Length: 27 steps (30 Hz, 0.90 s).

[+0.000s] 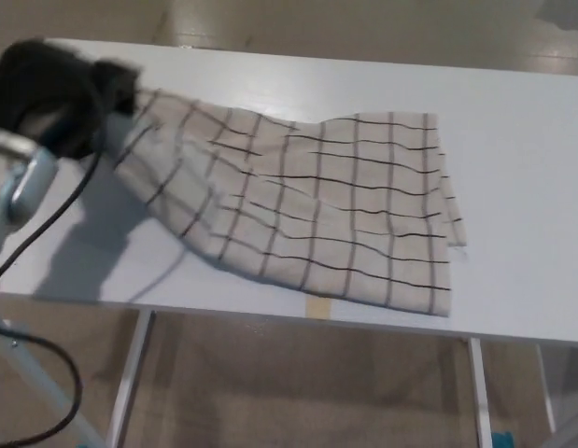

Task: Use the left hand to fold a white towel with checkered patterns in half.

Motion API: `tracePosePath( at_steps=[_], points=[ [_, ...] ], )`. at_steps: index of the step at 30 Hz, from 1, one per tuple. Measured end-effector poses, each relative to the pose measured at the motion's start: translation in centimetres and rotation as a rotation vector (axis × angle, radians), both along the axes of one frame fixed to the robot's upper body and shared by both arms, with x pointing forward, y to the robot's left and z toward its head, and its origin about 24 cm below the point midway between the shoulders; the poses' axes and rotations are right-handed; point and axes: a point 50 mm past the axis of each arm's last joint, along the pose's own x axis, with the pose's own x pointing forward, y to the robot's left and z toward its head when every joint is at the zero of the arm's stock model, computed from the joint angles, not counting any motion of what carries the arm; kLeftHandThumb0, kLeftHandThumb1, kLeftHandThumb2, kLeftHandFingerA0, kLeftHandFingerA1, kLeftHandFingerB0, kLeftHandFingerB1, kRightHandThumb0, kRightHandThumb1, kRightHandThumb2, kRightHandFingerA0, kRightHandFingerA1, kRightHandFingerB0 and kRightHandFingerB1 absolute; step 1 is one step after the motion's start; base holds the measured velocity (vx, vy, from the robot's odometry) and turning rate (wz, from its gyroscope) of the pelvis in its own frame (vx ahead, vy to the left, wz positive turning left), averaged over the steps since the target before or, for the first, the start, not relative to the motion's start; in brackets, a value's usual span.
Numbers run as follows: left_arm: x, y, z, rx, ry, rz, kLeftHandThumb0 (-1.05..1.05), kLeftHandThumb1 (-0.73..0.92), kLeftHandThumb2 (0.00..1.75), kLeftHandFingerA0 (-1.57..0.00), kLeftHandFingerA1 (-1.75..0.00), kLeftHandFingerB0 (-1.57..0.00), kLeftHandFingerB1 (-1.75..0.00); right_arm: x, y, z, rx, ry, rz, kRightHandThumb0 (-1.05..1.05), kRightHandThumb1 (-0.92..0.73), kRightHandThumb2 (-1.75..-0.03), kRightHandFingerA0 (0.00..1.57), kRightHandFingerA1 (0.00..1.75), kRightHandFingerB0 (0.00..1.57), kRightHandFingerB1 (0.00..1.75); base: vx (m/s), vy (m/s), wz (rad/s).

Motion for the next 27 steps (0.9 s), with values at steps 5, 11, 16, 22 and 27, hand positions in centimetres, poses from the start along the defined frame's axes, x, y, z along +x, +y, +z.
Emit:
tracePosePath(
  at_steps=[5, 11, 16, 22, 27],
  points=[
    [-0.2, -5.7, 3.2, 0.001, -0.088, -0.232, -0.35, 0.39, 0.74, -1.14, -1.44, -0.93, -1.28, 0.2, 0.0, 0.2, -0.011, -0.006, 0.007, -0.31, -0.69, -0.6, 0.73, 0.8, 0.7, 0.57, 0.0, 0.0, 0.0],
    [-1.7, -11.5, 5.8, 0.045, -0.158, -0.467, -0.31, 0.53, 0.56, -0.84, -1.75, -0.87, -0.52, 0.5, 0.1, 0.3, -0.014, -0.014, 0.016, -0.31, -0.69, -0.6, 0.69, 0.8, 0.71, 0.56, 0.0, 0.0, 0.0],
    [-2.9, -14.1, 6.4, 0.072, -0.171, -0.575, -0.33, 0.52, 0.57, -0.88, -1.75, -0.92, -0.54, 0.5, 0.2, 0.3, -0.012, -0.015, 0.017, -0.32, -0.69, -0.6, 0.72, 0.8, 0.71, 0.56, 0.0, 0.0, 0.0],
    [-4.1, -16.8, 6.0, 0.138, -0.153, -0.668, -0.36, 0.49, 0.55, -0.83, -1.75, -0.9, -0.51, 0.5, 0.2, 0.3, -0.011, -0.016, 0.02, -0.3, -0.68, -0.61, 0.59, 0.73, 0.72, 0.55, 0.0, 0.0, 0.0],
    [-5.0, -18.9, 5.0, 0.196, -0.13, -0.726, -0.37, 0.48, 0.56, -0.86, -1.75, -0.92, -0.53, 0.8, 0.3, 0.4, -0.006, -0.028, 0.028, -0.3, -0.68, -0.6, 0.62, 0.73, 0.73, 0.56, 0.0, 0.0, 0.0]
  ],
)
